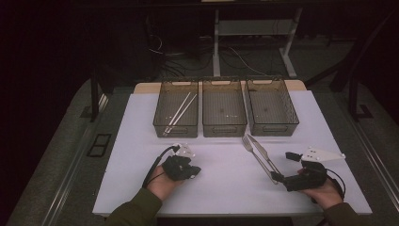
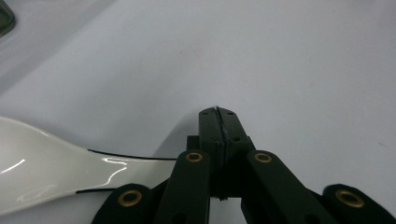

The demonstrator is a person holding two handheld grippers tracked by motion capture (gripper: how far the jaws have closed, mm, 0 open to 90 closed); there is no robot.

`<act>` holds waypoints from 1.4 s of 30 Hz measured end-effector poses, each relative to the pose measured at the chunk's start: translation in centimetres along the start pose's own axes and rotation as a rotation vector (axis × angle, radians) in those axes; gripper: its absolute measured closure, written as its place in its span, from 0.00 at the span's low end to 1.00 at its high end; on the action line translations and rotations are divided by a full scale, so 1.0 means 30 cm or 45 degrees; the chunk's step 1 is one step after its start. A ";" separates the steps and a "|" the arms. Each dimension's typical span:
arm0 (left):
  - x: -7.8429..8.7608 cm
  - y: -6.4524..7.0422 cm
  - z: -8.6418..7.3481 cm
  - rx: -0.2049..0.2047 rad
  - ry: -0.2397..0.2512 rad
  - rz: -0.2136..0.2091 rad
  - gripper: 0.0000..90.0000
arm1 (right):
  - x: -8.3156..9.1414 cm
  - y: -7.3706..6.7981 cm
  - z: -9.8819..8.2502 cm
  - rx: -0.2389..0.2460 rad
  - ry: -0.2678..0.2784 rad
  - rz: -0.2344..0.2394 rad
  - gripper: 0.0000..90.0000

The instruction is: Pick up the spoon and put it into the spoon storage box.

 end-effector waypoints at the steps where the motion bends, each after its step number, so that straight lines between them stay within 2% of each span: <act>1: 0.005 -0.001 -0.005 -0.002 -0.008 -0.003 0.98 | 0.000 0.000 0.000 -0.002 -0.001 -0.001 0.01; 6: 0.027 -0.007 -0.028 0.018 -0.016 0.006 0.98 | -0.001 0.000 0.000 -0.001 -0.004 0.002 0.01; 10: 0.044 -0.009 -0.048 0.060 -0.020 0.010 0.98 | 0.000 0.000 0.000 -0.003 -0.005 0.000 0.01; 21: 0.098 -0.030 -0.102 0.091 -0.040 0.066 0.98 | 0.000 0.000 0.000 0.001 -0.003 -0.002 0.01; 29: 0.149 -0.077 -0.143 0.127 -0.036 0.150 0.98 | 0.000 0.000 0.000 0.000 -0.003 -0.002 0.01; 30: 0.155 -0.083 -0.148 0.149 -0.029 0.160 0.98 | 0.000 0.000 0.000 0.001 -0.002 -0.003 0.01; 33: 0.175 -0.107 -0.160 0.168 -0.021 0.187 0.98 | 0.000 -0.001 0.000 0.002 -0.002 -0.002 0.01; 42: 0.209 -0.173 -0.183 0.196 0.007 0.238 0.98 | 0.000 -0.002 0.000 0.005 -0.003 -0.001 0.01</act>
Point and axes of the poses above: each handheld gripper's, and its own axes: x roughly backward along the jaws, z roughly out of its top, y roughly to its right, the point moved 5 cm from there along -x, roughly forward along the jaws, and after that the axes turned 2 degrees about -z, right-handed, at the moved point
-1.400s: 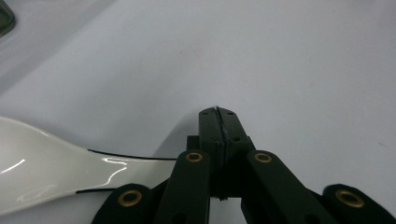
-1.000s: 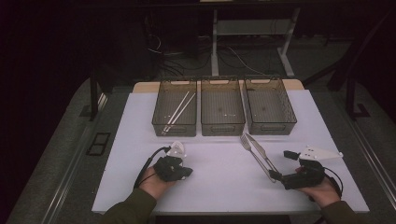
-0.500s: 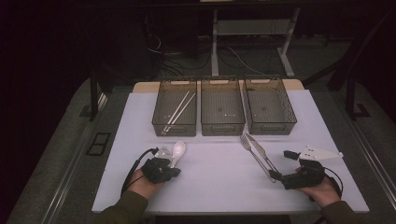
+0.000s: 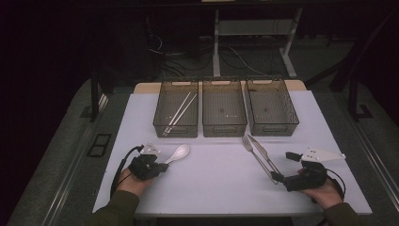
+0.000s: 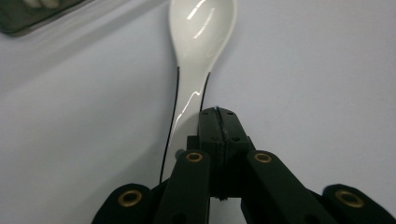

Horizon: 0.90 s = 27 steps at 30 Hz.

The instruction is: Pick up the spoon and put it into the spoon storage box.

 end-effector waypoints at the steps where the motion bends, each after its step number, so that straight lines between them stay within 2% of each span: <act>1: 0.002 -0.007 -0.001 0.007 -0.001 0.010 0.98 | 0.000 0.000 0.000 0.001 0.000 0.001 0.01; 2: 0.004 -0.019 0.000 -0.009 -0.001 0.012 0.98 | 0.000 0.000 0.000 0.001 0.000 0.001 0.01; 8: 0.010 -0.076 0.002 0.030 0.028 0.066 0.98 | -0.002 -0.002 0.000 0.003 -0.004 -0.002 0.01; 12: 0.012 -0.081 0.001 0.042 0.053 0.052 0.98 | -0.001 -0.002 0.001 0.005 -0.002 0.000 0.01; 16: 0.030 -0.061 0.026 0.031 0.141 -0.015 0.98 | -0.002 -0.003 0.000 0.005 -0.004 0.000 0.01; 20: 0.026 -0.056 0.070 -0.004 0.197 -0.056 0.86 | -0.005 -0.001 0.000 0.000 -0.007 -0.002 0.01; 22: 0.020 -0.058 0.090 -0.013 0.220 -0.056 0.78 | -0.005 -0.003 0.000 0.004 -0.008 -0.001 0.01; 27: 0.002 -0.068 0.141 -0.035 0.241 -0.077 0.61 | -0.004 0.000 0.000 -0.004 -0.007 -0.003 0.01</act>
Point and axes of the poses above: each handheld gripper's, and its own axes: x roughly backward along the jaws, z roughly out of its top, y roughly to its right, the point moved 5 cm from there along -x, roughly forward along the jaws, and after that the axes turned 2 degrees about -z, right-handed, at the moved point
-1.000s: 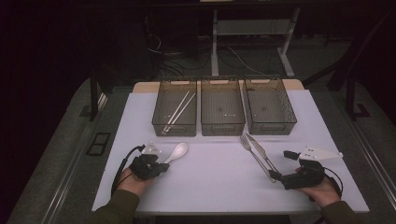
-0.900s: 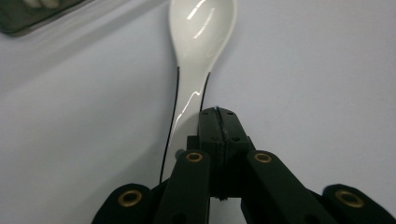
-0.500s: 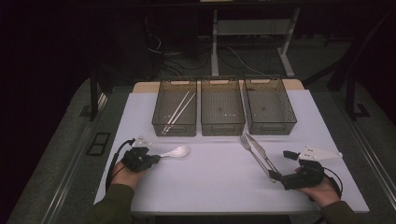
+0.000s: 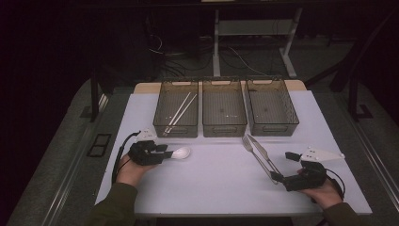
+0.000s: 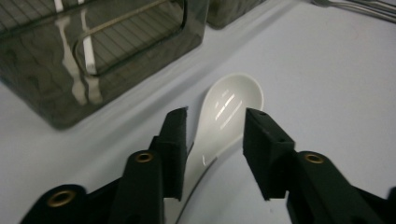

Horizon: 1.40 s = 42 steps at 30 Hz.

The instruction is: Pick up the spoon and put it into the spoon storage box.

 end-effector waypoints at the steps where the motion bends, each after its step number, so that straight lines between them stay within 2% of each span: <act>1: -0.007 -0.001 0.009 0.009 0.003 -0.012 0.59 | -0.001 0.000 0.000 0.000 0.000 -0.001 0.01; 7: -0.050 -0.008 0.062 -0.009 0.020 -0.079 0.48 | -0.002 0.001 0.000 -0.002 0.000 -0.001 0.01; 9: -0.064 -0.009 0.075 -0.020 0.018 -0.092 0.45 | -0.002 0.002 0.000 -0.001 0.000 -0.002 0.01; 13: -0.093 -0.015 0.078 -0.003 0.029 -0.099 0.43 | -0.002 0.001 0.000 0.001 0.001 0.000 0.01; 19: -0.116 -0.025 0.055 -0.034 -0.033 -0.090 0.41 | -0.004 -0.001 -0.001 0.013 -0.004 0.007 0.01; 25: -0.146 -0.022 0.038 -0.041 -0.089 -0.095 0.40 | -0.005 -0.001 0.000 0.014 -0.006 0.007 0.01; 29: -0.161 -0.011 0.032 -0.075 -0.126 -0.096 0.40 | -0.004 -0.002 0.000 0.017 -0.003 0.008 0.01; 42: -0.174 0.008 0.020 -0.137 -0.187 -0.097 0.42 | -0.003 -0.002 0.000 0.016 -0.004 0.009 0.01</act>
Point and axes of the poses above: each handheld gripper's, and its own axes: x roughly backward along the jaws, z roughly out of its top, y roughly to its right, the point moved 5 cm from there along -x, roughly forward along the jaws, and after that the axes turned 2 degrees about -z, right-handed, at the moved point
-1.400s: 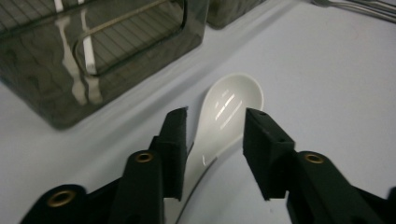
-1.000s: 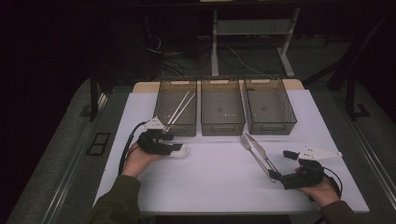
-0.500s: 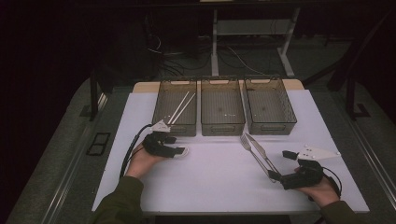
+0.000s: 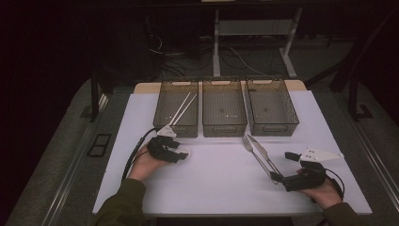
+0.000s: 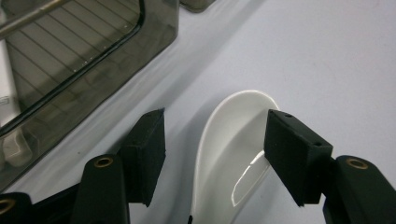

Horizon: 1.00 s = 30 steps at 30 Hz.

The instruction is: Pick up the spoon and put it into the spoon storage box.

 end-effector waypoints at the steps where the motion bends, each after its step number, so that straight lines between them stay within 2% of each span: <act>1: -0.002 0.003 -0.001 -0.007 -0.004 -0.001 0.43 | 0.000 0.000 0.000 0.000 0.001 0.000 0.01; 8: -0.005 0.023 -0.003 -0.063 -0.032 -0.033 0.49 | 0.002 -0.001 0.000 -0.001 0.001 0.001 0.01; 10: -0.007 0.037 -0.006 -0.081 -0.047 -0.012 0.50 | 0.002 -0.001 0.000 0.000 0.000 0.000 0.01; 11: -0.009 0.039 -0.005 -0.116 -0.057 0.012 0.51 | 0.002 -0.001 0.000 0.000 0.000 0.000 0.01; 13: -0.010 0.047 -0.005 -0.141 -0.066 0.032 0.52 | 0.002 -0.001 0.000 0.001 0.000 -0.001 0.01; 19: -0.005 0.051 -0.008 -0.154 -0.061 0.032 0.56 | 0.002 -0.001 0.000 0.001 0.000 -0.002 0.01; 21: 0.003 0.057 -0.004 -0.157 -0.041 0.024 0.61 | 0.002 -0.002 0.000 0.001 0.000 -0.002 0.01; 23: 0.008 0.060 -0.005 -0.169 -0.043 0.030 0.75 | 0.001 -0.001 0.000 0.003 0.001 -0.001 0.01; 26: 0.009 0.061 -0.005 -0.171 -0.046 0.032 0.76 | 0.001 -0.001 0.000 0.006 0.001 -0.002 0.01; 30: 0.015 0.063 -0.002 -0.175 -0.046 0.034 0.83 | 0.001 -0.001 0.000 0.005 0.001 -0.003 0.01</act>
Point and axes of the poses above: each handheld gripper's, and its own axes: x roughly backward along the jaws, z roughly out of its top, y roughly to its right, the point moved 5 cm from there along -x, roughly forward along the jaws, and after that the axes turned 2 degrees about -z, right-handed, at the moved point
